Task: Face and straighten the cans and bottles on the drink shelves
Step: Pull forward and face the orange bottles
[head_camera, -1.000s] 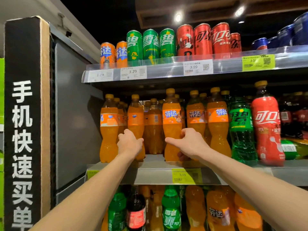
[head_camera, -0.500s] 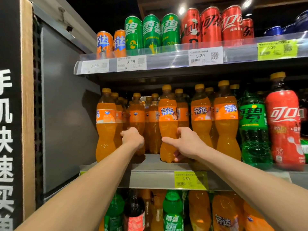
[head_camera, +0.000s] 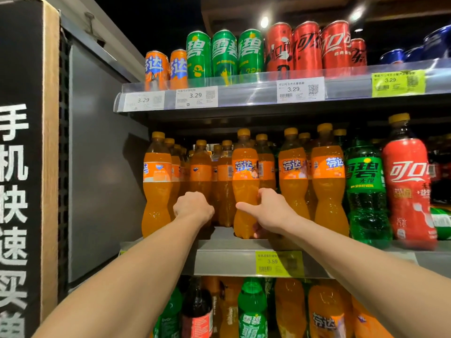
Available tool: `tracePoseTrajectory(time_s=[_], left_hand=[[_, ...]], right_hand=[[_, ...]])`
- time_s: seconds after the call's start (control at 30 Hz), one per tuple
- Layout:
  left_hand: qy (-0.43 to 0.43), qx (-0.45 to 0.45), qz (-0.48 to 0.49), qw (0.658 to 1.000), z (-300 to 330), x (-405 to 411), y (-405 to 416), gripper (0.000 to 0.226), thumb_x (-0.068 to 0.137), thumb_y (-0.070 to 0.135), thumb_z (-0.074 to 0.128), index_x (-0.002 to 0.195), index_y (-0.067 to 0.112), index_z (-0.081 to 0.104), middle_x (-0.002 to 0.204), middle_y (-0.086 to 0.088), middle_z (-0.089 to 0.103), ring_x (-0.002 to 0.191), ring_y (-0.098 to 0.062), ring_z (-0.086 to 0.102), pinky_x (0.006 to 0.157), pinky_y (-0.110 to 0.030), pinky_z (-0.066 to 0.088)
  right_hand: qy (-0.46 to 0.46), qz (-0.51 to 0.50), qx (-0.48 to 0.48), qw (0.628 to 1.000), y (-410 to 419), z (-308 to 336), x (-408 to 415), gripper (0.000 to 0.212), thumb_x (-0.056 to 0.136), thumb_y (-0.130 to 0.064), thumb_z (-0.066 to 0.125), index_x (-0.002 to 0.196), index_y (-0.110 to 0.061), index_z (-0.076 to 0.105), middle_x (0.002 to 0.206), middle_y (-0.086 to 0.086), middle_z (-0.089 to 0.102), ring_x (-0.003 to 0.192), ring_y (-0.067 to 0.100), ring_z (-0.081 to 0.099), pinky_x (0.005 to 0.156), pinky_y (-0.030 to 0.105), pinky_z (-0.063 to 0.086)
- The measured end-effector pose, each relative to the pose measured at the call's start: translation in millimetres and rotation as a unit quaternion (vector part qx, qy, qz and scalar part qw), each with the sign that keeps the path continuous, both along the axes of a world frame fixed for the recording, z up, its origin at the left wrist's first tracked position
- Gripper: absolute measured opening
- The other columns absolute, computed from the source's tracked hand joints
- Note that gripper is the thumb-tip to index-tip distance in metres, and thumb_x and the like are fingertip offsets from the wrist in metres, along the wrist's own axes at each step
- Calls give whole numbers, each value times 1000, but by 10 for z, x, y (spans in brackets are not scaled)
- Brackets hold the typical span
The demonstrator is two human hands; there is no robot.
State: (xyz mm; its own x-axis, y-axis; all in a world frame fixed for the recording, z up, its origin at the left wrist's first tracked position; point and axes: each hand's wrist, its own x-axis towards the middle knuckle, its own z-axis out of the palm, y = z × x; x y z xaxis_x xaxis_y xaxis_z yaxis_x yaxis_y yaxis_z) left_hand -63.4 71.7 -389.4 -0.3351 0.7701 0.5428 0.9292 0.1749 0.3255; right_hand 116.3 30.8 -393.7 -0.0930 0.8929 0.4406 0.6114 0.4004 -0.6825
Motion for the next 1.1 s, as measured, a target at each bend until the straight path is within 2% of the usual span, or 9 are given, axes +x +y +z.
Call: tracePoseTrajectory(time_s=[0.17, 0.3, 0.4, 0.53, 0.67, 0.77, 0.87, 1.0, 1.1], left_hand=[[-12, -32, -16, 999, 6, -55, 83, 20, 101, 34, 55, 94, 15, 60, 81, -2, 56, 75, -18, 62, 69, -26, 56], [-38, -32, -40, 998, -26, -48, 124, 13, 102, 23, 54, 95, 13, 60, 80, -4, 57, 63, -17, 61, 53, -22, 53], [-63, -37, -42, 996, -22, -64, 109, 12, 101, 20, 55, 96, 11, 61, 81, -7, 60, 59, -18, 63, 50, -23, 55], [-69, -34, -42, 996, -9, -114, 60, 11, 100, 18, 57, 100, 9, 62, 83, -8, 61, 60, -19, 65, 55, -26, 59], [-72, -21, -52, 996, -20, -118, -36, 5, 99, 16, 57, 97, 11, 55, 81, -6, 55, 76, -22, 69, 72, -32, 63], [-93, -4, -81, 992, 16, -133, -186, 12, 99, 16, 55, 88, 11, 54, 78, -5, 57, 63, -18, 65, 62, -27, 60], [-122, 49, -128, 983, 49, -173, -401, 19, 99, 18, 55, 80, 17, 50, 79, -6, 60, 62, -16, 61, 55, -23, 51], [-133, 159, -152, 966, 69, -325, -681, 14, 98, 27, 58, 88, 16, 59, 81, 1, 60, 70, -13, 57, 56, -21, 40], [-149, 164, -151, 963, 85, -459, -776, 16, 97, 30, 59, 93, 15, 62, 82, 4, 59, 71, -12, 54, 57, -22, 38]], right_hand=[[6, 13, -18, 1000, 32, 21, -29, 48, 93, -47, 65, 125, -19, 42, 114, 8, 61, 70, 27, 74, 61, 34, 64], [10, 6, -17, 1000, 79, 7, -77, 48, 93, -47, 65, 124, -20, 42, 113, 8, 62, 69, 26, 74, 60, 33, 64], [12, 4, -20, 1000, 81, 10, -87, 46, 94, -46, 65, 123, -20, 42, 113, 8, 62, 71, 26, 74, 59, 32, 63], [12, 3, -24, 1000, 37, 25, -97, 47, 94, -45, 64, 125, -19, 41, 115, 9, 61, 72, 28, 74, 63, 35, 64], [14, 5, -38, 999, 2, 59, -108, 46, 96, -44, 64, 125, -16, 42, 110, 12, 65, 71, 28, 74, 65, 36, 64], [10, 4, -55, 998, -4, 95, -117, 45, 96, -44, 64, 122, -17, 39, 107, 12, 66, 64, 23, 71, 59, 30, 62], [26, 29, -69, 997, 30, 112, -183, 55, 94, -46, 66, 133, -16, 45, 112, 10, 67, 70, 24, 73, 56, 29, 62], [36, 57, -91, 994, 58, 163, -373, 73, 89, -50, 71, 147, -17, 43, 124, 11, 63, 82, 26, 73, 59, 32, 63], [42, 47, -91, 994, 58, 185, -593, 85, 84, -51, 76, 152, -16, 40, 135, 12, 58, 86, 24, 72, 56, 30, 62]])
